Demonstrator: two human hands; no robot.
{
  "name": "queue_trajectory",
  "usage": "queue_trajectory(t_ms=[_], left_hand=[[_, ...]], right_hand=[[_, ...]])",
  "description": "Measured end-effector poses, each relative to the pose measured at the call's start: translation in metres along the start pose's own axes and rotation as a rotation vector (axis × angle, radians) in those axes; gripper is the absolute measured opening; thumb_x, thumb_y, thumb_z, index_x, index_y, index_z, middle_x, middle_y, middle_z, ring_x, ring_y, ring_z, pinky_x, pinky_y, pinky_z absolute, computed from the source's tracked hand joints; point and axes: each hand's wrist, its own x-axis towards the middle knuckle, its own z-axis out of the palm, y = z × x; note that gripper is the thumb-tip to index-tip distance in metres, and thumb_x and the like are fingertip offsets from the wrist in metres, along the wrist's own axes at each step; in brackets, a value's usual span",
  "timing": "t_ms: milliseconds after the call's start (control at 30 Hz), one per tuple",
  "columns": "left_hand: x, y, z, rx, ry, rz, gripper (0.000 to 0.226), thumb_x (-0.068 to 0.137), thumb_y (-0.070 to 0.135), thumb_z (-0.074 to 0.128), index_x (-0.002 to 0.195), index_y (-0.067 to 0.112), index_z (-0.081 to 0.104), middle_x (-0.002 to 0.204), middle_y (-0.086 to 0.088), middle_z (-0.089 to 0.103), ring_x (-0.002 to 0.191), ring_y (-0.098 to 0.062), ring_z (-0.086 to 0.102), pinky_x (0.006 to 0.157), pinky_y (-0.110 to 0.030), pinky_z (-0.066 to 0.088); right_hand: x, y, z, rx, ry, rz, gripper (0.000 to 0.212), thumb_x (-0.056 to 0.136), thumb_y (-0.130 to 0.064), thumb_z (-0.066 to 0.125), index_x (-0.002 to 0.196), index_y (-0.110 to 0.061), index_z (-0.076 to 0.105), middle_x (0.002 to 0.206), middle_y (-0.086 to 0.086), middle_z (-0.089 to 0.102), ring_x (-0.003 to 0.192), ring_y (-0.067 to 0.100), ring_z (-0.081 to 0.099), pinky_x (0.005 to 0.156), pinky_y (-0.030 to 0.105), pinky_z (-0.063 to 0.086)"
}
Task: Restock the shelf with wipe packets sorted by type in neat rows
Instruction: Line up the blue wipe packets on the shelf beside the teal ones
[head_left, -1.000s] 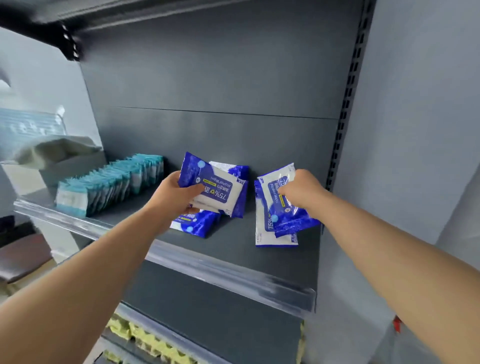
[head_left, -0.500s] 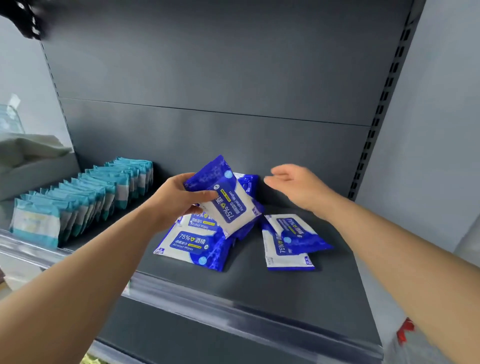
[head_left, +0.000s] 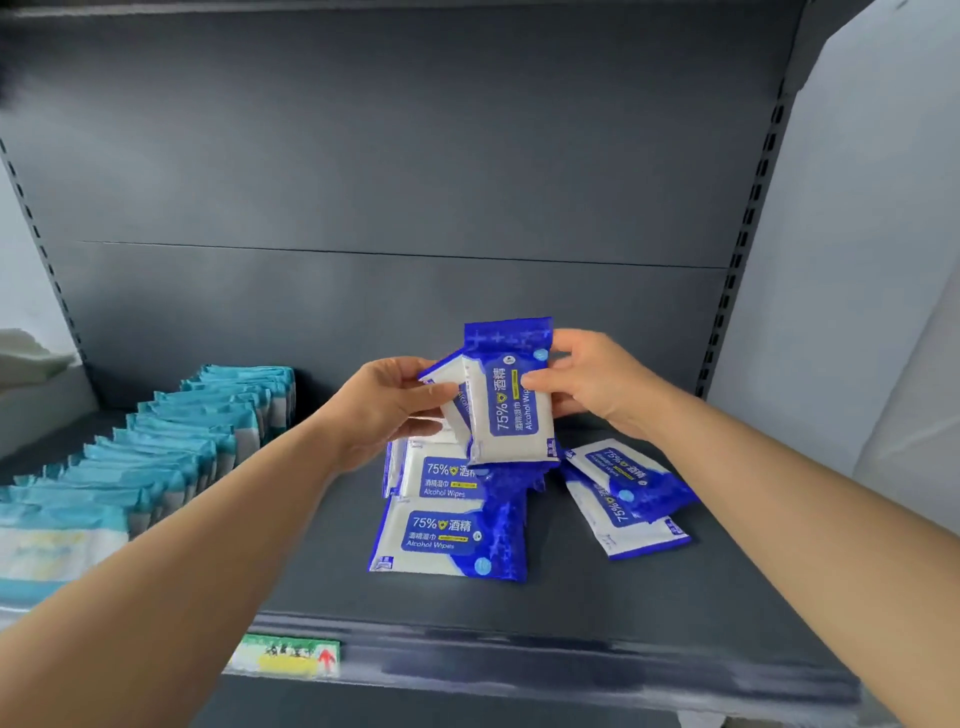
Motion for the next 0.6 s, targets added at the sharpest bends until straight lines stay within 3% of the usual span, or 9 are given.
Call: queue_trajectory(t_ms=[100, 167, 300, 400, 467, 600], left_hand=[[-0.002, 0.0, -0.018, -0.033, -0.004, -0.034, 0.021, 0.09, 0.016, 0.062, 0.109, 0.008, 0.061, 0.102, -0.009, 0.074, 0.095, -0.022, 0.07, 0.079, -0.033, 0.059], [-0.006, -0.001, -0.026, -0.068, -0.004, -0.04, 0.018, 0.091, 0.016, 0.06, 0.108, 0.009, 0.06, 0.1, -0.009, 0.073, 0.092, -0.02, 0.07, 0.074, -0.032, 0.06], [-0.014, -0.005, -0.034, -0.107, -0.036, -0.023, 0.014, 0.093, 0.018, 0.058, 0.106, 0.012, 0.06, 0.1, -0.009, 0.072, 0.088, -0.017, 0.069, 0.069, -0.032, 0.061], [-0.02, -0.009, -0.032, -0.109, -0.069, -0.03, 0.01, 0.096, 0.01, 0.054, 0.102, 0.013, 0.062, 0.094, -0.008, 0.072, 0.082, -0.018, 0.069, 0.063, -0.03, 0.061], [-0.022, -0.012, -0.033, -0.065, -0.059, -0.048, 0.012, 0.095, 0.005, 0.053, 0.103, 0.011, 0.061, 0.093, -0.008, 0.073, 0.081, -0.019, 0.07, 0.064, -0.031, 0.061], [-0.025, -0.024, -0.04, -0.103, 0.014, -0.149, 0.019, 0.092, -0.002, 0.048, 0.108, -0.007, 0.056, 0.1, -0.018, 0.071, 0.084, -0.028, 0.072, 0.07, -0.038, 0.061]], right_hand=[[-0.004, -0.002, 0.002, 0.025, 0.144, 0.047, 0.031, 0.09, -0.003, 0.061, 0.119, -0.011, 0.057, 0.107, 0.009, 0.071, 0.09, 0.019, 0.071, 0.075, 0.04, 0.06], [-0.011, -0.001, 0.001, -0.015, 0.223, 0.083, 0.032, 0.09, -0.007, 0.062, 0.12, -0.013, 0.056, 0.111, 0.008, 0.069, 0.095, 0.021, 0.07, 0.08, 0.046, 0.058], [-0.027, -0.001, 0.011, -0.02, 0.227, 0.122, 0.025, 0.091, -0.006, 0.06, 0.115, -0.012, 0.059, 0.105, 0.005, 0.07, 0.092, 0.019, 0.07, 0.074, 0.038, 0.058], [-0.031, 0.002, 0.025, -0.059, 0.206, 0.165, 0.018, 0.09, -0.009, 0.062, 0.108, -0.008, 0.062, 0.102, 0.006, 0.072, 0.092, 0.021, 0.07, 0.08, 0.039, 0.056], [-0.032, 0.003, 0.03, -0.113, 0.245, 0.185, 0.017, 0.088, -0.011, 0.064, 0.105, -0.006, 0.062, 0.1, 0.006, 0.072, 0.087, 0.018, 0.068, 0.074, 0.032, 0.054], [-0.04, -0.001, 0.035, 0.114, 0.278, 0.203, 0.02, 0.087, 0.001, 0.061, 0.104, -0.01, 0.059, 0.097, 0.01, 0.072, 0.076, 0.019, 0.07, 0.059, 0.029, 0.055]])
